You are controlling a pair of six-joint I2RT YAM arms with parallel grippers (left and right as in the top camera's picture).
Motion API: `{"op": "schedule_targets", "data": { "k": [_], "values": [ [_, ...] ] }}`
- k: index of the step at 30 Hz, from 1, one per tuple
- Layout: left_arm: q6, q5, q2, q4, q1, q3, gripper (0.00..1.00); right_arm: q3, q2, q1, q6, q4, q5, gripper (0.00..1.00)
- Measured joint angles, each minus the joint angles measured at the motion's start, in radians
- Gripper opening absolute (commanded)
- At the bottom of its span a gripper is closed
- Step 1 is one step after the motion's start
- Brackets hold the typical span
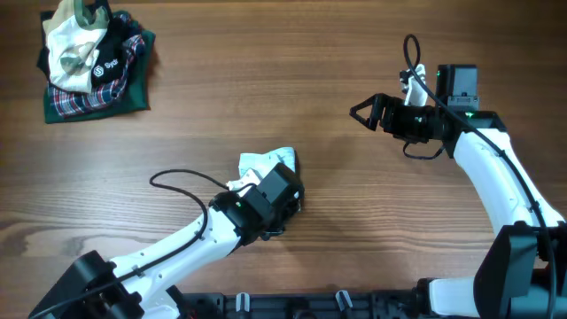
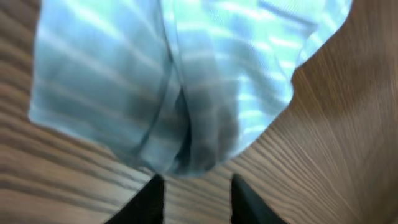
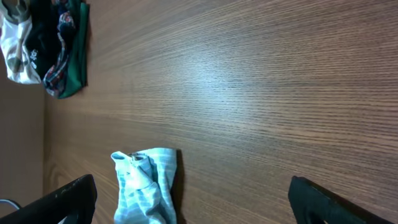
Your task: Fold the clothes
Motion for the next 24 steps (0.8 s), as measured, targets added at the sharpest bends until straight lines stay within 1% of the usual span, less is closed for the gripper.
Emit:
{"op": "schedule_targets", "data": {
  "k": [3, 6, 8, 12, 16, 18, 20, 22, 23, 24],
  "values": [
    [-0.005, -0.031, 0.0, -0.016, -0.001, 0.0, 0.3, 0.0, 0.0, 0.0, 0.0, 0.0, 0.0, 0.99],
    [-0.044, -0.09, 0.0, -0.045, -0.021, 0.0, 0.4, 0.0, 0.0, 0.0, 0.0, -0.001, 0.0, 1.0],
    [-0.072, -0.119, 0.0, -0.045, -0.035, 0.0, 0.43, 0.0, 0.0, 0.0, 0.0, -0.002, 0.0, 1.0],
    [-0.101, -0.15, 0.009, -0.045, -0.047, 0.0, 0.45, 0.0, 0.0, 0.0, 0.0, -0.005, 0.0, 1.0],
    [-0.151, -0.165, 0.05, -0.042, -0.058, 0.0, 0.5, 0.0, 0.0, 0.0, 0.0, -0.013, 0.0, 1.0],
    [-0.197, -0.182, 0.099, -0.025, -0.074, 0.0, 0.5, 0.0, 0.0, 0.0, -0.004, -0.018, 0.0, 1.0],
    [-0.217, -0.195, 0.122, 0.006, -0.079, 0.005, 0.48, 0.0, 0.0, 0.0, -0.019, -0.026, 0.0, 1.0],
    [-0.232, -0.218, 0.138, 0.038, -0.08, 0.009, 0.41, 0.0, 0.0, 0.0, -0.036, -0.031, 0.0, 0.99],
    [-0.237, -0.227, 0.141, 0.043, -0.08, 0.01, 0.36, 0.0, 0.0, 0.0, -0.042, -0.033, 0.0, 0.99],
    [-0.243, -0.248, 0.147, 0.045, -0.081, 0.01, 0.33, 0.0, 0.0, 0.0, -0.047, -0.033, 0.0, 1.0]
  ]
}}
